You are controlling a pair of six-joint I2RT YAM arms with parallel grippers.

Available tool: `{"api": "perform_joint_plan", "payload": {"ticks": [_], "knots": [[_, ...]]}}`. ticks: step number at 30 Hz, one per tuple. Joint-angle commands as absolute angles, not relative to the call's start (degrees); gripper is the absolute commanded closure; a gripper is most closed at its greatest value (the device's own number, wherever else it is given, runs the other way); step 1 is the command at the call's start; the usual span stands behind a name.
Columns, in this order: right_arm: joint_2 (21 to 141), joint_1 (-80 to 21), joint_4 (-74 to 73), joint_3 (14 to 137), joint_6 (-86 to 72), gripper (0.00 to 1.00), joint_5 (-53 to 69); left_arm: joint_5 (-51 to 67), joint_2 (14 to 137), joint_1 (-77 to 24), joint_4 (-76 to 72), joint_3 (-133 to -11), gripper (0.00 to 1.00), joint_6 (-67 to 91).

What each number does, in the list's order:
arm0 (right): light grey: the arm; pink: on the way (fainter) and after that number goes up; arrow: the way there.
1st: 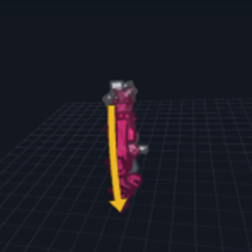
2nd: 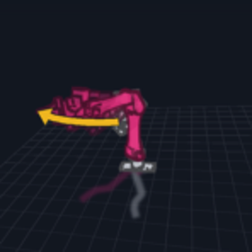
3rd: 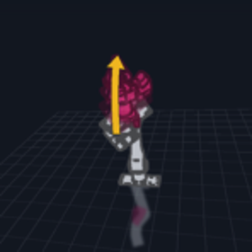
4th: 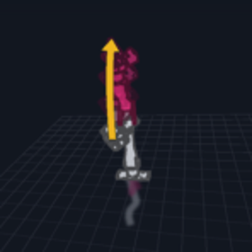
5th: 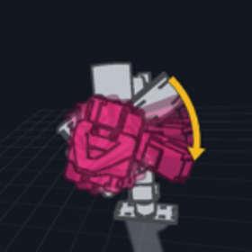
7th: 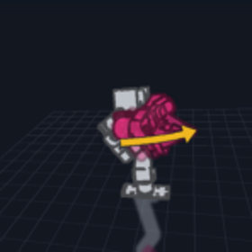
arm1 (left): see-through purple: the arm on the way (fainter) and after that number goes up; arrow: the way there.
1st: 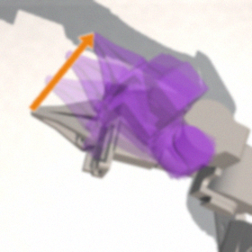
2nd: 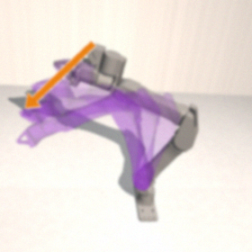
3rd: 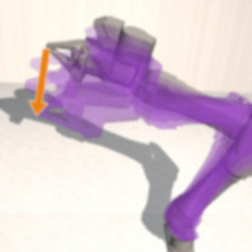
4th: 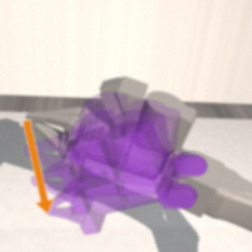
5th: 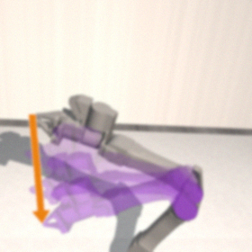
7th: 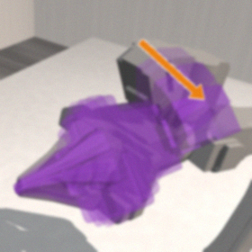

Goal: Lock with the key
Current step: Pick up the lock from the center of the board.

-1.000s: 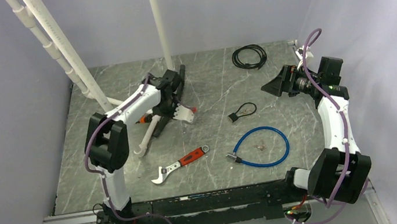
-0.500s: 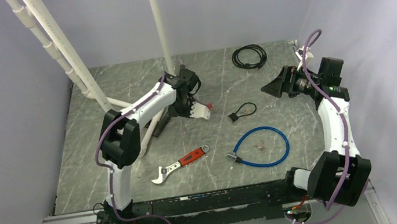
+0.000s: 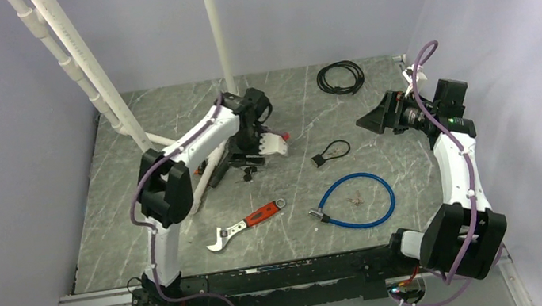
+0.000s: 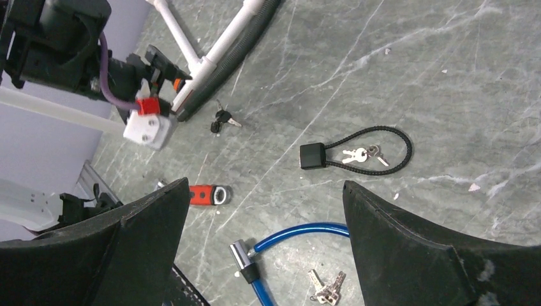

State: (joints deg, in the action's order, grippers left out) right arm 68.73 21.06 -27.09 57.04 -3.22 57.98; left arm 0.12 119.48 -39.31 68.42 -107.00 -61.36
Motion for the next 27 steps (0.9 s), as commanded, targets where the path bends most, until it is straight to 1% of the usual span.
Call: {"api": "perform_joint_plan", "payload": {"ticks": [1, 4, 8, 13, 19, 27], "knots": [[67.2, 20.9, -24.1, 56.8, -4.3, 0.09, 59.8, -4.1, 113.6, -32.2, 74.0, -102.8, 0.29, -67.5], [66.6, 20.8, -23.5, 56.0, -4.7, 0.09, 59.9, -4.6, 112.2, -29.1, 71.4, -97.2, 0.29, -71.4], [66.8, 20.9, -26.4, 57.3, -2.4, 0.09, 59.9, -2.9, 112.0, -25.1, 66.6, -93.6, 0.32, -74.2], [66.2, 20.9, -26.6, 57.2, -2.5, 0.09, 59.9, 0.9, 111.4, -22.0, 61.1, -89.7, 0.33, -79.4], [66.3, 20.8, -28.2, 58.1, -1.7, 0.09, 60.0, 2.4, 113.4, -19.5, 55.8, -87.7, 0.33, -81.2], [66.4, 20.9, -28.4, 58.7, -2.1, 0.09, 59.9, 1.2, 115.8, -18.4, 53.6, -85.0, 0.34, -83.2]]}}
